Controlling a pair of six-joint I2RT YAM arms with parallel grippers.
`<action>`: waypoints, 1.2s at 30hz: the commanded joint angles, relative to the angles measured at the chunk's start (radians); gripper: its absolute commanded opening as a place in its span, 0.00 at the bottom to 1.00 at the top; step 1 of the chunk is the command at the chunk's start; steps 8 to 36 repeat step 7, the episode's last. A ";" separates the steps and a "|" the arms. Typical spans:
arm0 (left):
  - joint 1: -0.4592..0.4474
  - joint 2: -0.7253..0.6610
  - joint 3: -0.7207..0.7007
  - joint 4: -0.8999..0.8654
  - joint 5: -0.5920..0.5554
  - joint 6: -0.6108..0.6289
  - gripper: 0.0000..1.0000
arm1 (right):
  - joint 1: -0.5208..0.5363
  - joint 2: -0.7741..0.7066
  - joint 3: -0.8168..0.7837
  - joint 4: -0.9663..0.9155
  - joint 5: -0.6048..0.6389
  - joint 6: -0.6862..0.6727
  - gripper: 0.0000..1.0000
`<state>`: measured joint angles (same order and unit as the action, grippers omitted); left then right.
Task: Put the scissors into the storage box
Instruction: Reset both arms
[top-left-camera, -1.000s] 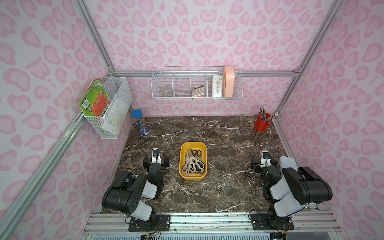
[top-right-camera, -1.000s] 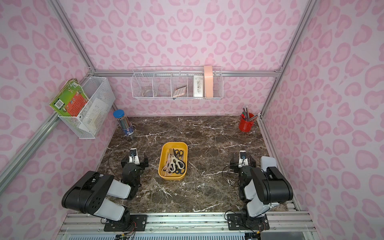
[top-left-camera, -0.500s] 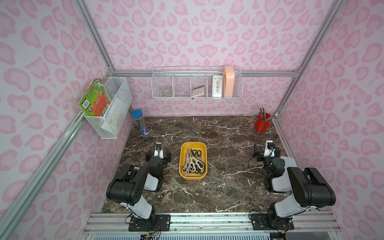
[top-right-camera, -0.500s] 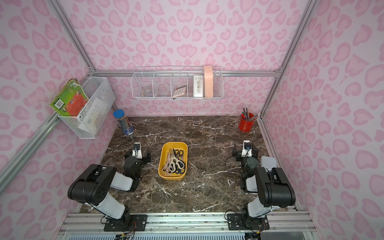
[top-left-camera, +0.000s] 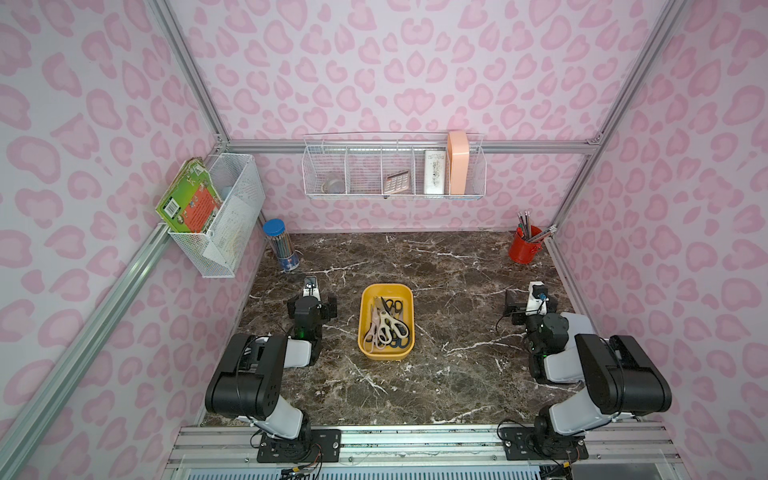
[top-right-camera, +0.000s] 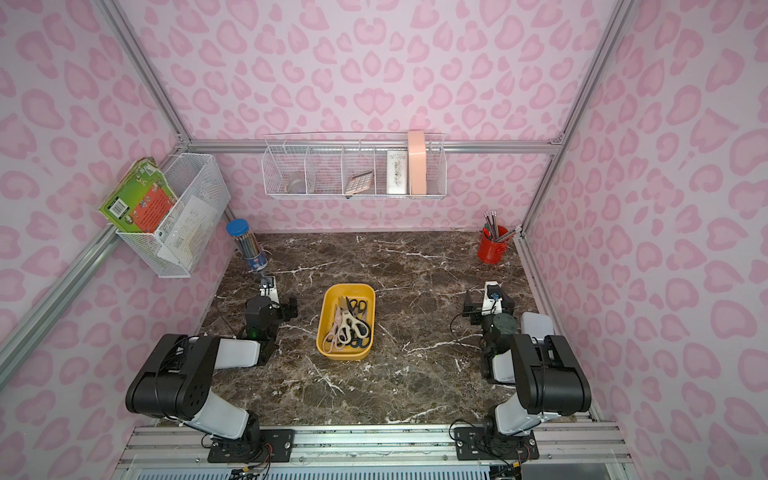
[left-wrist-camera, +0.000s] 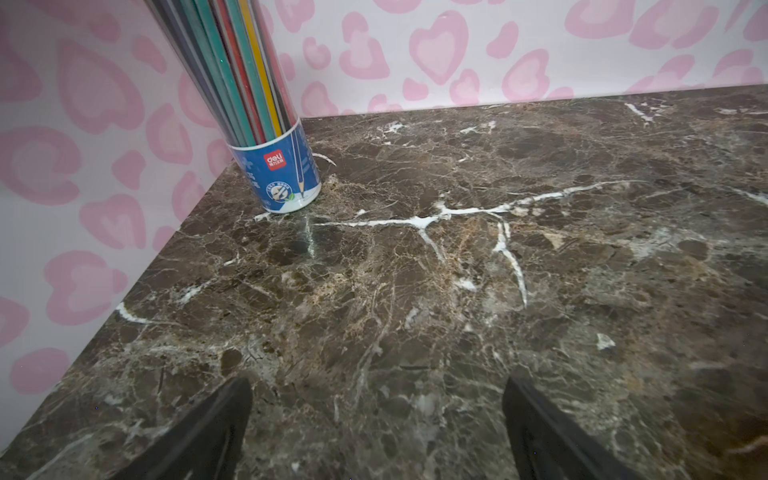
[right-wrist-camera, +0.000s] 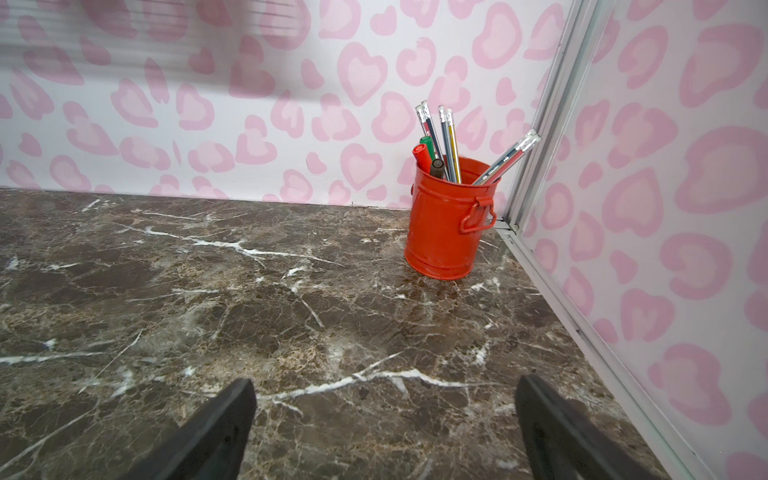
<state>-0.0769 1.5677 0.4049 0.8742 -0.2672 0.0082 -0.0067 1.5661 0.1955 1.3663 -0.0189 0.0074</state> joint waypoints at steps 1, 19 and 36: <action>0.001 0.000 0.004 -0.003 0.006 -0.004 0.99 | 0.000 0.000 0.009 -0.005 -0.010 0.016 1.00; 0.000 -0.002 0.004 -0.003 0.006 -0.005 0.99 | 0.000 -0.002 0.005 -0.003 -0.010 0.014 1.00; 0.000 -0.002 0.004 -0.003 0.006 -0.005 0.99 | 0.000 -0.002 0.005 -0.003 -0.010 0.014 1.00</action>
